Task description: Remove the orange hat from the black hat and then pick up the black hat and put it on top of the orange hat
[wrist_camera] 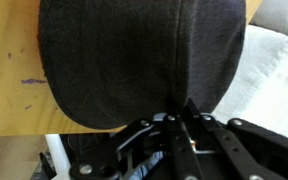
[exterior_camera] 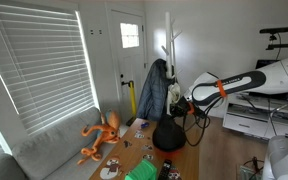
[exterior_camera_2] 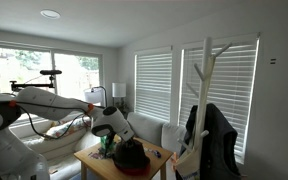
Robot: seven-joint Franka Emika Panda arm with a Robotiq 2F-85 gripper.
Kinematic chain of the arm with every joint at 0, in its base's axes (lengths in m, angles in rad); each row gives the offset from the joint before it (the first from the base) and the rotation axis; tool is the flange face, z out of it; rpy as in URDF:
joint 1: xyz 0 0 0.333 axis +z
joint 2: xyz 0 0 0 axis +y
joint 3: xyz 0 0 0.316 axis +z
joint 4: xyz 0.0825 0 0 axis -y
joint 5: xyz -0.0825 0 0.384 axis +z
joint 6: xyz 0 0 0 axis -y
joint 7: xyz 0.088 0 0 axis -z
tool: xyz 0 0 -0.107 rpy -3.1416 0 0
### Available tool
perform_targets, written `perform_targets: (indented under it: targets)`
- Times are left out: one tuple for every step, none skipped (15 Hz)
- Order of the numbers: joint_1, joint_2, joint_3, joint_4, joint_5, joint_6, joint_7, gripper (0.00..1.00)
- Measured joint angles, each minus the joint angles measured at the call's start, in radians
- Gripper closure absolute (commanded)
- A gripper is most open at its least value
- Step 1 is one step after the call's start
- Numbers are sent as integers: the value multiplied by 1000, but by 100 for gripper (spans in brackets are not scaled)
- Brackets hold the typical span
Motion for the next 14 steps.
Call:
perform_targets:
  targets:
    - [-3,11,1,12,-2,-1,-3,47]
    - [-9,17,2,23,-6,-5,-3,41]
    - [-20,19,7,33,-14,-13,-3,33]
    - [-35,18,15,44,-26,-26,-2,27]
    - [-51,14,24,54,-40,-46,-1,19]
    - [-63,7,32,65,-55,-76,-1,12]
    - [-72,-3,37,77,-68,-116,-1,4]
    - [-80,-17,41,89,-82,-170,-1,2]
    - [-87,-34,45,101,-100,-230,0,0]
    - [-96,-52,50,113,-123,-290,0,0]
    - [-105,-72,57,127,-147,-352,0,0]
    - [-112,-90,63,137,-169,-404,0,0]
    - [-120,-108,70,148,-193,-450,0,0]
    - [-128,-124,78,157,-219,-492,0,0]
